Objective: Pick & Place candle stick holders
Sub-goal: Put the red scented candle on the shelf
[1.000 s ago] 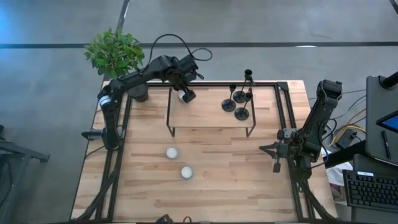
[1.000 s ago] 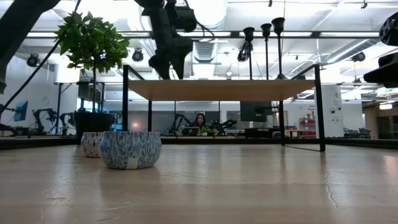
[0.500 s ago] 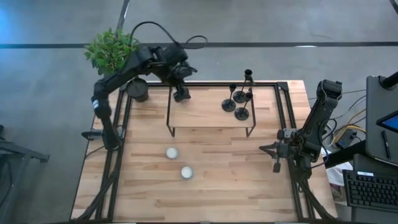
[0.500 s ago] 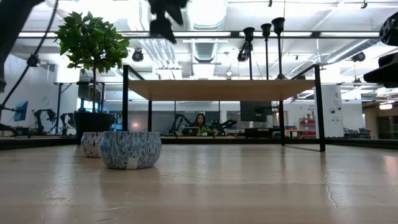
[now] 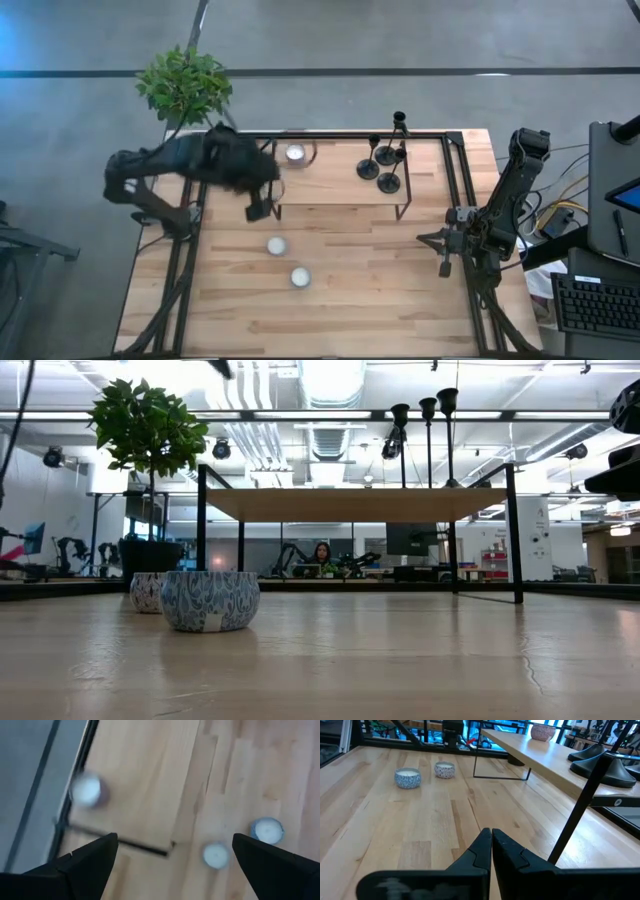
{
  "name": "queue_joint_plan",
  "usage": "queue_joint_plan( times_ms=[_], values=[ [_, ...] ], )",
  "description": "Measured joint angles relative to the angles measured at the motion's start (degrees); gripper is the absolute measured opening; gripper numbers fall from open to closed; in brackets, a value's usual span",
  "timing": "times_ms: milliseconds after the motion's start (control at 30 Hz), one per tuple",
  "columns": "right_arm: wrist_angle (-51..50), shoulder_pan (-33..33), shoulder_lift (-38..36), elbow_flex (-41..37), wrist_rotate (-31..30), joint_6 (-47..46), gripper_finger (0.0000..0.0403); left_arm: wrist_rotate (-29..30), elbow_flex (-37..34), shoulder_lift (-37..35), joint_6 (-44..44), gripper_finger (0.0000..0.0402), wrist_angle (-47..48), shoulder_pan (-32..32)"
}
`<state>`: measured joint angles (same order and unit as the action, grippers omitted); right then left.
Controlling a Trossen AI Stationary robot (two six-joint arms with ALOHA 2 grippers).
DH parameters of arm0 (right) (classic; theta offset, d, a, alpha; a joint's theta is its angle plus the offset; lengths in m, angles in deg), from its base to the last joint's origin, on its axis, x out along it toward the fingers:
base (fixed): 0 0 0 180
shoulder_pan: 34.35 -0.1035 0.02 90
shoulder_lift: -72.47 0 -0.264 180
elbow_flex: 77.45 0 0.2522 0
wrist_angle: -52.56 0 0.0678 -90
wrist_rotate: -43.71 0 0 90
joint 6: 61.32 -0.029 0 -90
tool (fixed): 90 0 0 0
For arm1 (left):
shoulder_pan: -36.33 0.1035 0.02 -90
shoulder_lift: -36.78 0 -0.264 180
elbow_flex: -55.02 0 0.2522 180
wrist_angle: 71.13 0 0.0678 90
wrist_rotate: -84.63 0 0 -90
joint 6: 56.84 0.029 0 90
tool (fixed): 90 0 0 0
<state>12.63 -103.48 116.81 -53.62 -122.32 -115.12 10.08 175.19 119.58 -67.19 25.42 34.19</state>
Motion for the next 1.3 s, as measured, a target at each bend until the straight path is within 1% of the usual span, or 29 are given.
queue_joint_plan(
  times_ms=[133,167,233,333,433,533,667,767,867,933,1067,1133,1300],
  values=[
    [0.02,-0.02,-0.02,0.00,0.02,0.00,0.0008,6.15,-9.87,-4.60,-20.96,0.0399,0.19,-7.29],
    [0.00,-0.02,0.00,0.00,0.02,0.00,0.0008,6.97,-12.11,-5.53,-26.34,0.0399,0.03,-8.72],
    [0.00,0.00,-0.02,0.00,0.01,0.00,0.0008,7.70,-16.14,-7.10,-34.47,0.0399,-1.21,-10.98],
    [0.01,0.00,-0.02,0.00,0.02,0.00,0.0008,8.72,-20.98,-8.76,-44.27,0.0399,-2.74,-12.81],
    [0.02,0.00,-0.02,0.00,0.00,0.00,0.0008,9.24,-25.06,-9.63,-53.01,0.0399,-4.58,-13.01],
    [0.02,0.00,-0.02,0.00,0.02,0.00,0.0008,9.30,-28.63,-9.78,-57.16,0.0399,-7.51,-13.01],
    [0.01,-0.01,-0.01,0.00,0.01,0.00,0.0008,9.26,-32.70,-9.78,-57.91,0.0399,-11.66,-13.01],
    [0.00,0.00,0.00,0.00,0.02,0.00,0.0008,8.66,-35.38,-9.71,-57.94,0.0399,-13.05,-12.97],
    [0.00,-0.01,0.00,0.00,0.02,0.00,0.0008,4.94,-37.20,-9.67,-57.99,0.0399,-14.37,-12.95],
    [0.00,-0.02,0.00,0.00,0.01,0.00,0.0008,1.48,-38.18,-9.67,-55.33,0.0399,-15.73,-12.97],
    [0.00,-0.01,0.00,0.00,0.02,0.00,0.0008,-5.01,-40.51,-9.67,-47.31,0.0399,-18.47,-13.03],
    [0.00,-0.02,0.00,0.00,0.02,0.00,0.0008,-6.29,-41.67,-9.67,-45.83,0.0399,-18.91,-13.03],
    [0.02,-0.02,0.00,0.00,0.02,0.00,0.0008,-6.57,-45.39,-9.67,-43.04,0.0399,-21.74,-13.01]
  ],
)
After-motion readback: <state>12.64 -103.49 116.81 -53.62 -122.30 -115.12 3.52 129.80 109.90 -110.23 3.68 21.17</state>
